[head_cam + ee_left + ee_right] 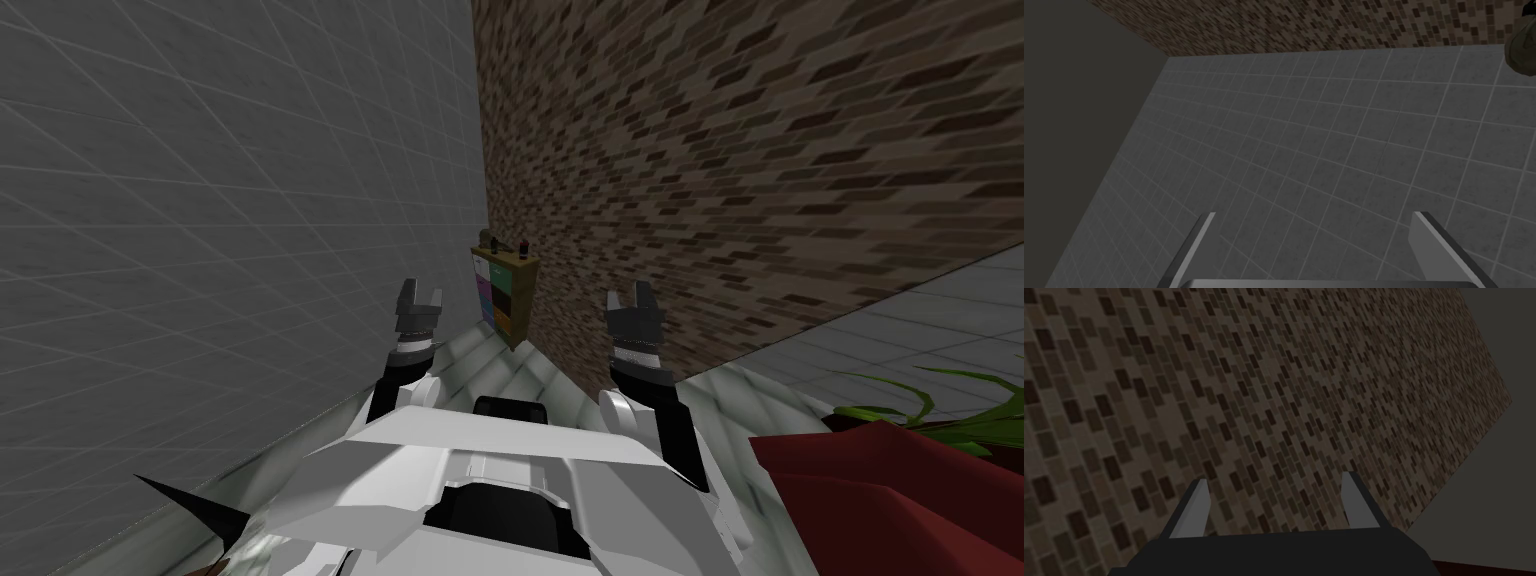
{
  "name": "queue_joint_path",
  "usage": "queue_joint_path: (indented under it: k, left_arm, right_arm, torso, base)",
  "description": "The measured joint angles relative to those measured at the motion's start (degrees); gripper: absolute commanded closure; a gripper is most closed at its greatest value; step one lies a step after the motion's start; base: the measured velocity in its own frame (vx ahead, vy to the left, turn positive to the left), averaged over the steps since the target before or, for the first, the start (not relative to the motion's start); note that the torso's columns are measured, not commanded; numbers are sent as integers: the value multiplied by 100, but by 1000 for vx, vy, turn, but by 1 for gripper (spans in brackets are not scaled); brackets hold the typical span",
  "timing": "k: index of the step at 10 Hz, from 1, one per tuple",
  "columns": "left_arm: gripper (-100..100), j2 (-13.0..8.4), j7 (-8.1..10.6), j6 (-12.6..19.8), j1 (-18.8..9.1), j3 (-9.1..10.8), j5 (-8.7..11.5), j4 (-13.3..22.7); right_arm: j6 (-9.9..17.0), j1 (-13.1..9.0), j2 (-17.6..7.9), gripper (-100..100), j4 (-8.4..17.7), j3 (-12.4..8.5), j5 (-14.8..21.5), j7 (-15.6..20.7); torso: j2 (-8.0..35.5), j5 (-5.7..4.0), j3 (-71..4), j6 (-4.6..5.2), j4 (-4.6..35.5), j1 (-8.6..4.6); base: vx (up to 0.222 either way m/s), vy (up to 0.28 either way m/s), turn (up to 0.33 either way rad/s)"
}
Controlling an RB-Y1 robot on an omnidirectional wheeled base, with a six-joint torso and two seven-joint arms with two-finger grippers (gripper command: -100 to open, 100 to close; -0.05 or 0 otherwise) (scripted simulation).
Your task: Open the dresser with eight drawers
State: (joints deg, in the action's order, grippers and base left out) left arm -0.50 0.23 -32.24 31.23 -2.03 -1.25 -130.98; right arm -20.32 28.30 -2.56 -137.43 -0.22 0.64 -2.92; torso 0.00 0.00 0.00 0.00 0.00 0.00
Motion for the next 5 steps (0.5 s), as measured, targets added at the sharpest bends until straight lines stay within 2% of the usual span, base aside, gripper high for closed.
queue_joint_path:
  k: [2,5]
  left_arm:
    - [0,0,0,0,0,0,0,0]
    - [0,0,0,0,0,0,0,-1]
  right_arm:
    - [0,0,0,0,0,0,0,0]
    - [0,0,0,0,-1,0,0,0]
  torso:
    - [597,0,-1200,0,600,0]
    - [1845,0,-3692,0,1846,0]
  base:
    - [0,0,0]
    - [0,0,0]
